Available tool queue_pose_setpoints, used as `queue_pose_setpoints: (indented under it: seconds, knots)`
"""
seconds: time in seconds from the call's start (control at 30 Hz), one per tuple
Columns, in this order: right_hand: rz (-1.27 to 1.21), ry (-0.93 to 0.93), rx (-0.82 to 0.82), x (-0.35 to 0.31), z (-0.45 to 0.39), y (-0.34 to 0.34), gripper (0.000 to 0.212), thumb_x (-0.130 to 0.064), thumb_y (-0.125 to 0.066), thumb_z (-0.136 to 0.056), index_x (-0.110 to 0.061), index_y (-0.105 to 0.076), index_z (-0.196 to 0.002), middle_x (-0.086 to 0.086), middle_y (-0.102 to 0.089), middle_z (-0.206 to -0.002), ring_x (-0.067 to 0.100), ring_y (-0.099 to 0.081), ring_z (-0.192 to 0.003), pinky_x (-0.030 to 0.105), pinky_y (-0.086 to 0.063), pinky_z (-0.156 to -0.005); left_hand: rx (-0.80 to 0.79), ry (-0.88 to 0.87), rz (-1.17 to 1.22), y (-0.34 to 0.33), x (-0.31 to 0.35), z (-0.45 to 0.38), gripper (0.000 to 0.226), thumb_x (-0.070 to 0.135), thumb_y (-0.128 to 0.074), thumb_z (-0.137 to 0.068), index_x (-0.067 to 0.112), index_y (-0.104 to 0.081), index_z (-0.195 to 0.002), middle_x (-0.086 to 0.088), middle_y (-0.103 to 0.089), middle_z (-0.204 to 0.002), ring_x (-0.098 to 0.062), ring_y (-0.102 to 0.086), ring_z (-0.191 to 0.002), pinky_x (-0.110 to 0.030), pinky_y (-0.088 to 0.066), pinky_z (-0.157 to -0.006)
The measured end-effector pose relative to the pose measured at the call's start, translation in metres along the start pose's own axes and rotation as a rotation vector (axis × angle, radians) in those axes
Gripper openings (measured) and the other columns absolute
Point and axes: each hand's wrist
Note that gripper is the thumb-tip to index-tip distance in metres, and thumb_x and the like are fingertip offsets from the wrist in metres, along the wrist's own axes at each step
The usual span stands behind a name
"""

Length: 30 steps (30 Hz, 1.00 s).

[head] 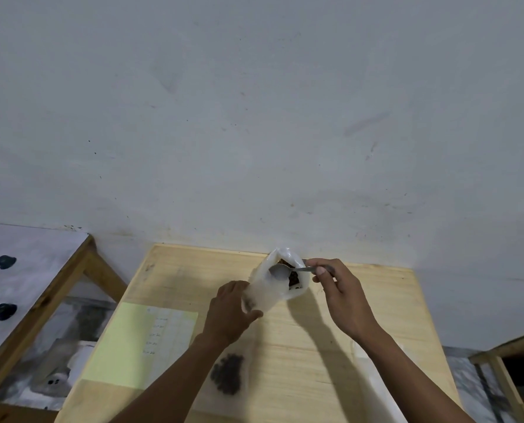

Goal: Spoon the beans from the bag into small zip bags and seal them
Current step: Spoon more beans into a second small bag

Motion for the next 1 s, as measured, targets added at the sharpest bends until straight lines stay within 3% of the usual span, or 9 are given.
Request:
queue_pose_setpoints:
  seconds: [0.17, 0.33, 0.47, 0.6, 0.7, 0.83, 1.0]
  knots:
    - [-0.103, -0.057, 0.115, 0.002, -0.008, 0.005, 0.022, -0.017, -0.046, -0.102, -0.022, -0.066, -0.109, -0.011, -0.071, -0.099, 0.002, -0.065, -0.082, 0.014, -0.045, -0.072, 0.056, 0.063, 0.030, -0.005, -0.014, 0.001, 0.027, 0.037, -0.071, -0.083, 0.025, -0.062, -0.105, 0.011, -0.062, -0.113, -0.015, -0.054, -0.109, -0.031, -0.045, -0.092]
    - [-0.116, -0.114, 0.222, 0.024, -0.015, 0.003, 0.023, -0.016, -0.045, -0.103, -0.022, -0.066, -0.109, -0.004, -0.069, -0.102, 0.004, -0.065, -0.078, 0.026, -0.045, -0.073, 0.064, 0.069, 0.040, -0.002, -0.025, 0.001, 0.017, 0.034, -0.068, -0.085, 0.028, -0.063, -0.101, 0.015, -0.063, -0.109, -0.014, -0.056, -0.106, -0.035, -0.044, -0.094]
    - [-0.030, -0.092, 0.241, 0.041, -0.019, -0.008, 0.022, -0.013, -0.047, -0.102, -0.023, -0.066, -0.107, -0.004, -0.067, -0.107, 0.006, -0.065, -0.078, 0.016, -0.046, -0.070, 0.045, 0.039, 0.002, 0.006, -0.031, -0.006, 0.018, 0.035, -0.067, -0.088, 0.028, -0.066, -0.104, 0.013, -0.067, -0.108, -0.013, -0.061, -0.096, -0.034, -0.045, -0.093]
    - [0.213, 0.047, 0.169, 0.061, -0.016, -0.025, 0.028, -0.005, -0.047, -0.100, -0.020, -0.066, -0.114, -0.005, -0.062, -0.106, 0.004, -0.061, -0.094, 0.013, -0.044, -0.084, -0.060, 0.001, 0.021, 0.009, -0.031, -0.019, 0.020, 0.038, -0.069, -0.086, 0.030, -0.067, -0.104, 0.017, -0.067, -0.110, -0.009, -0.062, -0.097, -0.033, -0.042, -0.099]
    - [0.313, 0.088, 0.127, 0.073, -0.012, -0.034, 0.031, -0.006, -0.046, -0.100, -0.019, -0.064, -0.123, -0.010, -0.056, -0.107, 0.000, -0.057, -0.097, 0.006, -0.039, -0.084, -0.192, -0.078, 0.084, 0.005, -0.026, -0.030, 0.027, 0.034, -0.074, -0.082, 0.031, -0.066, -0.108, 0.025, -0.063, -0.110, -0.005, -0.060, -0.105, -0.034, -0.043, -0.102]
    - [0.375, 0.131, 0.084, 0.086, -0.008, -0.040, 0.037, -0.024, -0.037, -0.101, -0.019, -0.062, -0.128, -0.013, -0.055, -0.113, 0.008, -0.058, -0.102, 0.019, -0.047, -0.086, -0.336, -0.190, 0.110, -0.003, -0.013, -0.044, 0.039, 0.032, -0.073, -0.083, 0.027, -0.064, -0.120, 0.023, -0.061, -0.121, -0.002, -0.053, -0.119, -0.030, -0.038, -0.108]
    - [0.343, 0.045, 0.128, 0.099, -0.008, -0.039, 0.036, -0.020, -0.037, -0.099, -0.019, -0.063, -0.122, -0.013, -0.059, -0.115, 0.006, -0.057, -0.105, 0.027, -0.049, -0.089, -0.424, -0.226, 0.048, -0.013, -0.012, -0.061, 0.022, 0.027, -0.071, -0.084, 0.023, -0.065, -0.104, 0.012, -0.051, -0.144, -0.009, -0.047, -0.131, -0.032, -0.039, -0.108]
Point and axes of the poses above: each hand's wrist, its own z-axis away from the middle knuckle, its own y-axis out of the back of the hand, x = y × z
